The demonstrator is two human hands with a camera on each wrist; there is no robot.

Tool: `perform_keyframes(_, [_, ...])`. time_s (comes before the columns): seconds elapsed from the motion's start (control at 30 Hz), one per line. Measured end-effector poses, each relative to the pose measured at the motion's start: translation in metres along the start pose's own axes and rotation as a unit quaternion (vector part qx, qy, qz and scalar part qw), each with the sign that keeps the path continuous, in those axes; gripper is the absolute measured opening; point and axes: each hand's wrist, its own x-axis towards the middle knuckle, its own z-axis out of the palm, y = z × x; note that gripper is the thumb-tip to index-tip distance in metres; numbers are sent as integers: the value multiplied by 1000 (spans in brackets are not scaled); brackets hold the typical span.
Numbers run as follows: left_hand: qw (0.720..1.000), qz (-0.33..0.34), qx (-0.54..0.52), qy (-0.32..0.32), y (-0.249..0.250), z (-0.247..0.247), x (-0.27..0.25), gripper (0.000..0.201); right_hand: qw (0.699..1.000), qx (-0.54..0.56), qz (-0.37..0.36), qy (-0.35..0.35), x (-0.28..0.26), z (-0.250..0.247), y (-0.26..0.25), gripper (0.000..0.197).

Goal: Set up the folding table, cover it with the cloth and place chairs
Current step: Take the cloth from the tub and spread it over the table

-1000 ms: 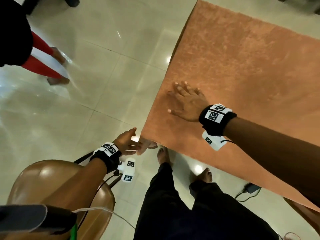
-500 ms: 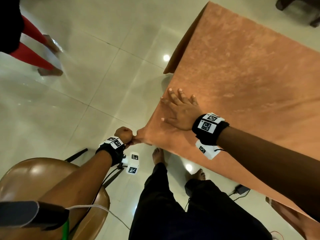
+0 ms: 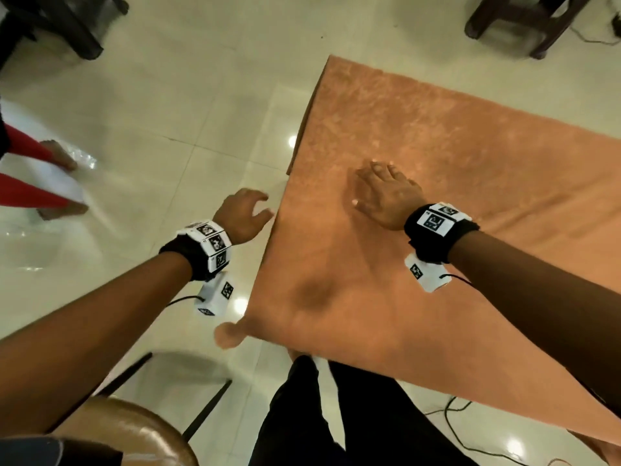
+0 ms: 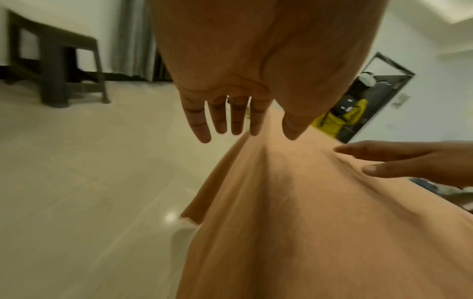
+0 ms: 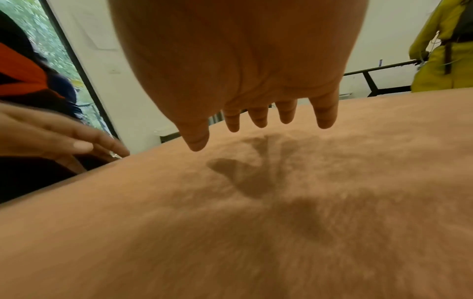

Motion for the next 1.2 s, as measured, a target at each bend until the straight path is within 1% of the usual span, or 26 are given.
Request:
perform_keyframes(0.07, [997, 70, 34, 9, 41, -14, 35, 72, 1000, -5, 7, -4, 29, -14, 24, 74])
perform_keyframes(0.17, [986, 118, 113, -9, 91, -20, 84, 77, 1000, -12, -5, 2, 77, -37, 41, 73])
perform_keyframes(0.23, [977, 126, 169, -36, 115, -19, 117, 84, 1000, -22, -14, 3, 109, -54, 45, 74])
perform_keyframes(0.33, [973, 99, 204, -49, 133, -19, 157, 90, 999, -35, -23, -1, 146, -74, 42, 75])
perform_keyframes(0.4, [973, 64, 213, -63, 132, -17, 177, 89, 999, -33, -14, -17, 165, -77, 39, 78])
perform_keyframes(0.47, [970, 40, 233, -60, 124, -14, 190, 88, 999, -32, -7, -20, 178, -72, 34, 80])
perform_keyframes(0.6, [970, 34, 238, -42, 112, -21, 208, 88, 999, -24, 1, -20, 202, -76, 27, 82])
perform_keyframes(0.7, [966, 13, 256, -30, 106, -35, 225, 87, 1000, -17, 7, -26, 223, -85, 15, 83])
perform_keyframes(0.83, [974, -19, 216, -64, 107, -53, 243, 85, 999, -9, 5, -31, 240, -93, 4, 83])
perform_keyframes(0.9, [977, -6, 205, -59, 108, -58, 254, 86, 1000, -10, 3, -25, 246, -96, 5, 82])
perform_keyframes(1.0, [979, 42, 194, -45, 110, -55, 267, 104, 1000, -1, -4, -23, 252, -97, 9, 74])
perform_keyframes(1.03, [978, 56, 195, -44, 114, -52, 271, 105, 1000, 4, -5, -20, 255, -97, 10, 70])
perform_keyframes(1.07, [978, 61, 193, -46, 117, -48, 276, 103, 1000, 9, -4, -21, 258, -97, 11, 67])
perform_keyframes(1.13, [982, 44, 178, -49, 125, -48, 283, 98, 999, 14, 4, -31, 265, -100, 10, 65])
perform_keyframes(1.2, [980, 33, 190, -47, 127, -49, 290, 99, 999, 20, 11, -40, 271, -101, 10, 67])
